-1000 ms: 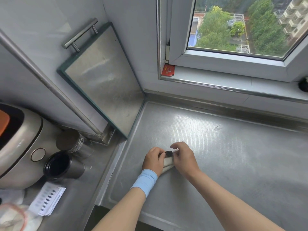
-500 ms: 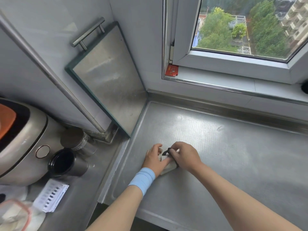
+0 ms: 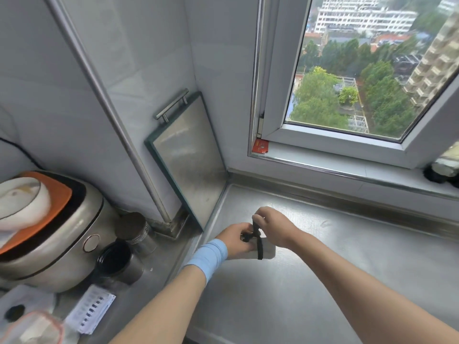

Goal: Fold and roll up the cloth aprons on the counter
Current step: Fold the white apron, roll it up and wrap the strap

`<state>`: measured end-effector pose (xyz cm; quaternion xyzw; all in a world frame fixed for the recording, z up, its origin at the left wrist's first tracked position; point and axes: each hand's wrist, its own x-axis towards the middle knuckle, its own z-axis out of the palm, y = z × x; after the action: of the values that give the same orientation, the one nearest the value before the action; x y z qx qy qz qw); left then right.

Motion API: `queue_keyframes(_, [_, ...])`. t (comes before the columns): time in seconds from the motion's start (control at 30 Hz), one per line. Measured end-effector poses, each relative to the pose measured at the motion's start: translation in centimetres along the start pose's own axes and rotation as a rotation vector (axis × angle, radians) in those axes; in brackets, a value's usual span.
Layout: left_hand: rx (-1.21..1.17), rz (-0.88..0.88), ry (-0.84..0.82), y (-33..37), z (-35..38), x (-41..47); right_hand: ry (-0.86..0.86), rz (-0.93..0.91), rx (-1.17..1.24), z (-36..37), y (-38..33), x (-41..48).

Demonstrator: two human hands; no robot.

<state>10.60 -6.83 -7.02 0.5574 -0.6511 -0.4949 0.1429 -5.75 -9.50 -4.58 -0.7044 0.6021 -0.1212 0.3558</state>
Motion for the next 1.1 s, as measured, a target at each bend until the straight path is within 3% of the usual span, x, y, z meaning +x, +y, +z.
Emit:
queue_keyframes(0.17, [-0.272, 0.093, 0.362, 4.6, -2.7, -1.1, 0.196, -0.032, 0.219, -3.5, -4.5, 0.5])
queue_keyframes(0.43, [-0.541, 0.142, 0.621, 11.0, -8.3, -2.0, 0.418, -0.147, 0.22, -9.4, -11.3, 0.0])
queue_keyframes(0.63, [-0.124, 0.203, 0.761, 15.7, -12.5, -3.4, 0.449, -0.183, 0.401, -11.6, -15.3, -0.5])
queue_keyframes(0.83, [-0.217, 0.255, 0.883, 20.2, -16.4, -4.6, 0.546, -0.201, 0.515, -15.4, -19.6, -0.2])
queue_keyframes(0.93, [-0.105, 0.265, 0.946, 22.7, -18.9, -4.7, 0.551, -0.243, 0.513, -17.6, -22.3, 0.1])
queue_keyframes(1.1, [0.055, 0.448, 1.029, 27.8, -23.3, -4.9, 0.659, -0.387, 0.458, -22.7, -26.3, 0.8])
